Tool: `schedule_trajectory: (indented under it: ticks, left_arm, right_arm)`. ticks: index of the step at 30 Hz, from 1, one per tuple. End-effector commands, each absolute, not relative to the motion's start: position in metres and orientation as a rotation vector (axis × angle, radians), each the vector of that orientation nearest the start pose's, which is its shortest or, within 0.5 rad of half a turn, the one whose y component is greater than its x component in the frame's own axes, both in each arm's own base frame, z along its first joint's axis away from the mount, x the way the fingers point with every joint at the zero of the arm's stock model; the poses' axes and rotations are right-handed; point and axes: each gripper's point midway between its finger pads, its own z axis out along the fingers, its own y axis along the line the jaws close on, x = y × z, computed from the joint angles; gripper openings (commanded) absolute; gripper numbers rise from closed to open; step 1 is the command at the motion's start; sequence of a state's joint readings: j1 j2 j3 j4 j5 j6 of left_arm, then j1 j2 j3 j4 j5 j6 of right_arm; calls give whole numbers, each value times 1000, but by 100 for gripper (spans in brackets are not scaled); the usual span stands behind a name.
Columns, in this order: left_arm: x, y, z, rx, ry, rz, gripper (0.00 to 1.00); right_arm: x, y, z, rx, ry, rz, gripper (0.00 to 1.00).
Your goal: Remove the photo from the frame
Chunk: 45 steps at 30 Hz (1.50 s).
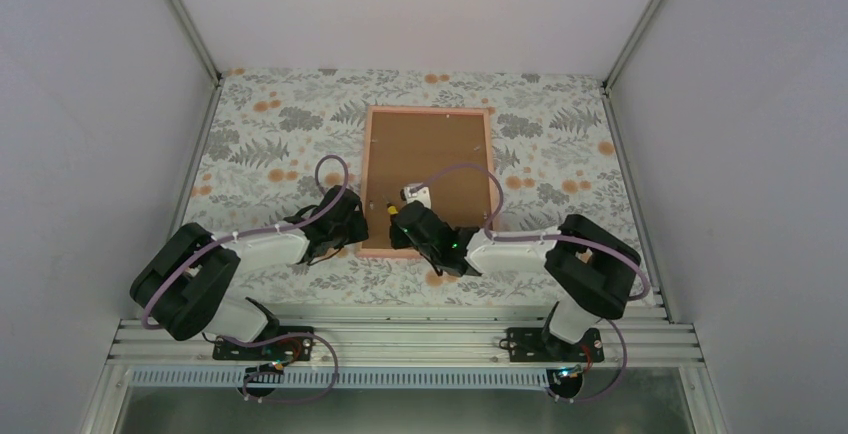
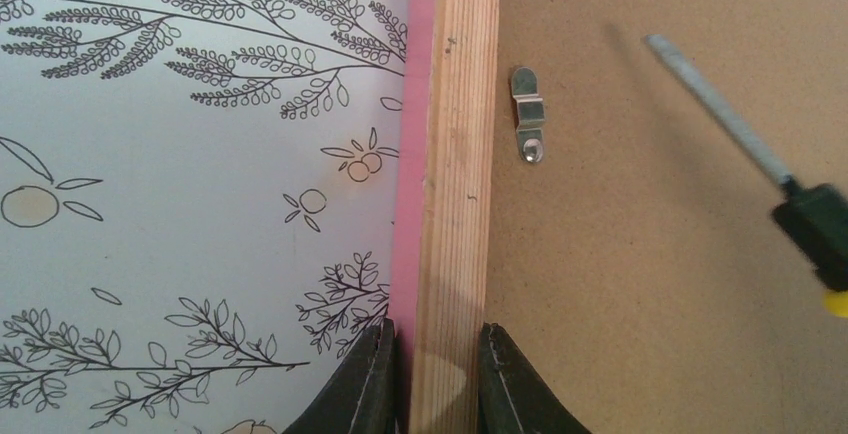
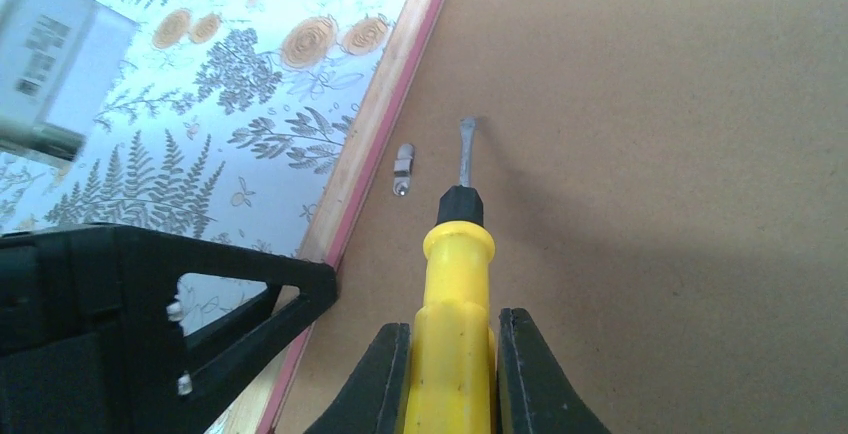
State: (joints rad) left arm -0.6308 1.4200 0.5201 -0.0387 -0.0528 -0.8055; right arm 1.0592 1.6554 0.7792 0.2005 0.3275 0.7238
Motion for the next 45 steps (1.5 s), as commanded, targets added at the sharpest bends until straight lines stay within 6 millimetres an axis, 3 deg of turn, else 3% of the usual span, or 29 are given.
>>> schedule_trajectory:
  ticks: [1, 8, 12, 15, 18, 21, 27, 32, 38, 45]
  left_arm:
    - [231, -175, -4, -294, 2731, -482, 8]
    - [209, -173, -2, -241, 2784, -470, 8]
    - [205, -168, 6, -236, 2778, -447, 27]
    - [222, -160, 24, -218, 2717, -359, 41]
    - [256, -158, 49, -181, 2644, -310, 59]
    - [291, -160, 65, -129, 2596, -307, 65]
    - [354, -162, 69, -59, 2575, -261, 66]
    - [387, -162, 57, -42, 2593, -267, 59]
    - [402, -172, 40, 12, 2627, -282, 48]
    - [402, -179, 28, 38, 2652, -314, 43]
  right_arm:
    - [261, 347, 108, -229, 2168, 638, 4]
    - [262, 339, 129, -300, 2095, 635, 4]
    - [265, 335, 134, -343, 2075, 646, 4]
    - [269, 331, 137, -384, 2049, 642, 4]
    - [275, 325, 140, -403, 2030, 626, 4]
    - [283, 319, 140, -398, 2032, 617, 4]
    - [290, 313, 131, -398, 2053, 613, 4]
    - [294, 315, 125, -418, 2065, 615, 4]
    - [303, 318, 121, -439, 2071, 611, 4]
    - [315, 326, 118, -460, 2071, 617, 4]
